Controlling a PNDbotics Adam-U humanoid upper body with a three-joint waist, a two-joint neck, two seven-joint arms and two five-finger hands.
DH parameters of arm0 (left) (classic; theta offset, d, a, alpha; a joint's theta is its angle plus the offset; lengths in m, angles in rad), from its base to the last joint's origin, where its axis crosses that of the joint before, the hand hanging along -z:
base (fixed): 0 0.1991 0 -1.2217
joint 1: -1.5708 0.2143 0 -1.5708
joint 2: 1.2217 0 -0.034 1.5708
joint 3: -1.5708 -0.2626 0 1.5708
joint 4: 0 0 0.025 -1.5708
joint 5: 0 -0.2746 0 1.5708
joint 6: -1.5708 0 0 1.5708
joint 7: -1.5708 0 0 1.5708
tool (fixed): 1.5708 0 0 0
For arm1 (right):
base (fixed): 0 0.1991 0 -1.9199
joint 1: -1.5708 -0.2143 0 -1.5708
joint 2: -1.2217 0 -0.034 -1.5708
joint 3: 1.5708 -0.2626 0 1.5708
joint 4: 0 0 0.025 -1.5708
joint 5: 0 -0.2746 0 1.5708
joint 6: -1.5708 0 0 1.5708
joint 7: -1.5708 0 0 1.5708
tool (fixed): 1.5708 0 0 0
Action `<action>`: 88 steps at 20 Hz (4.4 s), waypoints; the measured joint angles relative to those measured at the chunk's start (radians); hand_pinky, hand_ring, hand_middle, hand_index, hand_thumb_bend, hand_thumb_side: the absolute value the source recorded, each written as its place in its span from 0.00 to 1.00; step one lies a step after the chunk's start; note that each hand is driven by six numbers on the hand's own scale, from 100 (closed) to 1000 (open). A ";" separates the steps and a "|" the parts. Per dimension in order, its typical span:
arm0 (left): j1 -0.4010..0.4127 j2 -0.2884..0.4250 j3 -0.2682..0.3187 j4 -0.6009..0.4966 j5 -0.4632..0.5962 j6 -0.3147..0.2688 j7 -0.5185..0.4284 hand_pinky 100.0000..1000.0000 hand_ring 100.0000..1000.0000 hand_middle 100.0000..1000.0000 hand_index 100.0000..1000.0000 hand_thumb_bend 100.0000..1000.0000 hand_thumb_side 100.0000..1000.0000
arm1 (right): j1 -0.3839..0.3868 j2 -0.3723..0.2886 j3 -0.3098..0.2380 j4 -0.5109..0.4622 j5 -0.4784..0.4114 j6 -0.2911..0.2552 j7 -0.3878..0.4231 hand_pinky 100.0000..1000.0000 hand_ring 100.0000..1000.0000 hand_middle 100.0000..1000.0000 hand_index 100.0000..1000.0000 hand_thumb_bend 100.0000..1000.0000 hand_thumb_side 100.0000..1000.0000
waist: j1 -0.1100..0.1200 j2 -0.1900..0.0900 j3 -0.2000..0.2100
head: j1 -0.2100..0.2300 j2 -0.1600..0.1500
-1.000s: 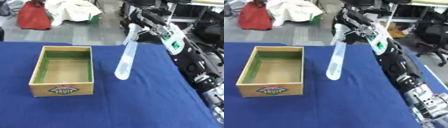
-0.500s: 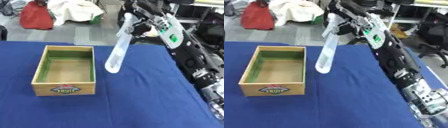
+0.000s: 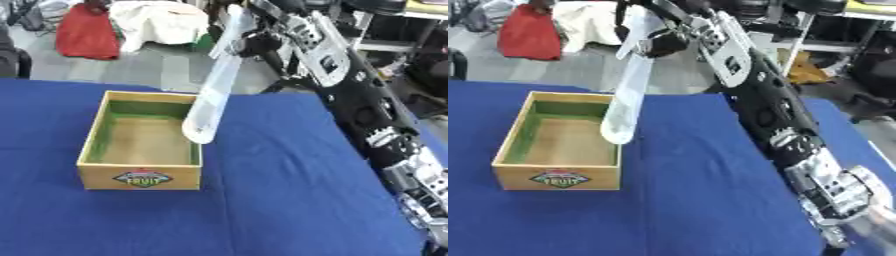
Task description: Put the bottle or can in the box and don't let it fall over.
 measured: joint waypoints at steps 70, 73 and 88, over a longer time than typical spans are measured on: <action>-0.003 0.001 0.002 0.018 -0.007 0.001 -0.012 0.64 0.51 0.46 0.86 0.24 0.73 | 0.162 -0.083 0.225 -0.144 0.135 -0.044 0.247 0.84 1.00 1.00 1.00 0.27 0.71 | -0.036 0.005 -0.039 | -0.020 -0.027; -0.003 0.001 0.004 0.019 -0.009 0.001 -0.011 0.64 0.51 0.46 0.86 0.24 0.73 | 0.180 -0.089 0.238 -0.146 0.134 -0.048 0.243 0.83 1.00 1.00 1.00 0.24 0.73 | -0.036 0.005 -0.045 | -0.019 -0.027; 0.000 0.004 0.014 0.024 -0.013 0.001 -0.004 0.64 0.51 0.46 0.86 0.24 0.73 | 0.276 -0.114 0.205 -0.093 -0.047 -0.037 0.254 0.78 1.00 1.00 1.00 0.00 0.72 | -0.033 0.005 -0.070 | -0.011 -0.028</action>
